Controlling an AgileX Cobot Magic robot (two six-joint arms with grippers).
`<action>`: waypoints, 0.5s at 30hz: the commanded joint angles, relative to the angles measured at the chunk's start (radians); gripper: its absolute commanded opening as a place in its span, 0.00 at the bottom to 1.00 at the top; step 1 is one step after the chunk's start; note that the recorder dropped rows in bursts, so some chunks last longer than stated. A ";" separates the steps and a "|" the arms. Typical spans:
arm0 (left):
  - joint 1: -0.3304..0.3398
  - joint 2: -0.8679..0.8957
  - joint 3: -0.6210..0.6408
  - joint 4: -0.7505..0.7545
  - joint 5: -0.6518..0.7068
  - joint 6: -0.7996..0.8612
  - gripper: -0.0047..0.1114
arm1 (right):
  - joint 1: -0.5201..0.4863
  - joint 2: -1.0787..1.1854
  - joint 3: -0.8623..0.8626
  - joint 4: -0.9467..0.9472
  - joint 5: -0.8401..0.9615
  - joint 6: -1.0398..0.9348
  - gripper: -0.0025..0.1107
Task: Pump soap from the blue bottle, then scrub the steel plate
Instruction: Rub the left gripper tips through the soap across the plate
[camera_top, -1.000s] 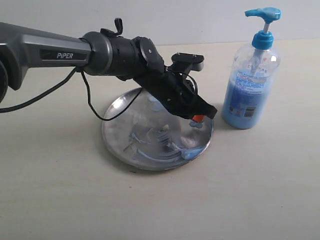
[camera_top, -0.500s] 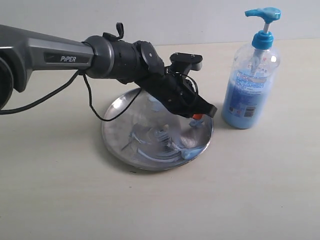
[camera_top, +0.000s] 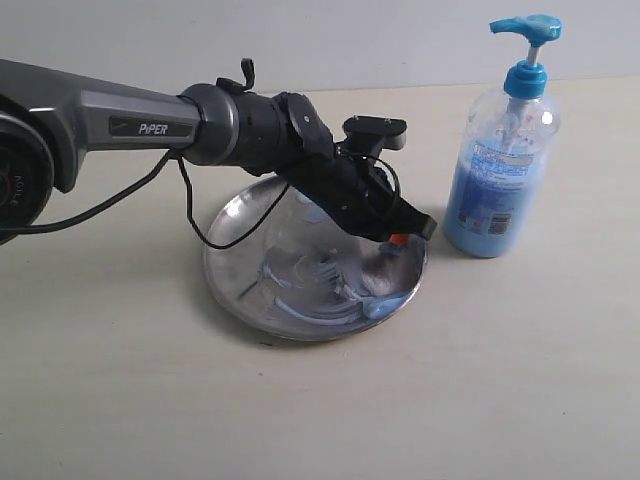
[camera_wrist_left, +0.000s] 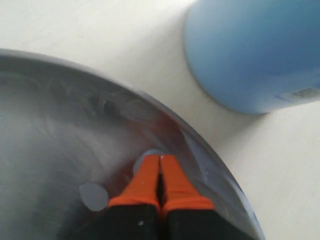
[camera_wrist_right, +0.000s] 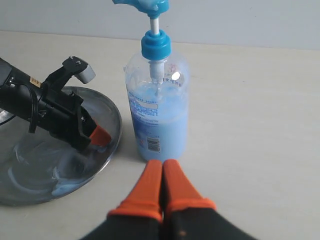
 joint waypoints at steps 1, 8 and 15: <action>-0.001 0.003 -0.003 -0.008 -0.021 0.004 0.04 | 0.000 -0.004 0.004 0.003 -0.015 -0.006 0.02; -0.001 0.003 -0.003 0.039 -0.058 0.004 0.04 | 0.000 -0.004 0.004 0.003 -0.015 -0.006 0.02; 0.006 0.003 -0.003 0.098 0.006 0.000 0.04 | 0.000 -0.004 0.004 0.003 -0.015 -0.006 0.02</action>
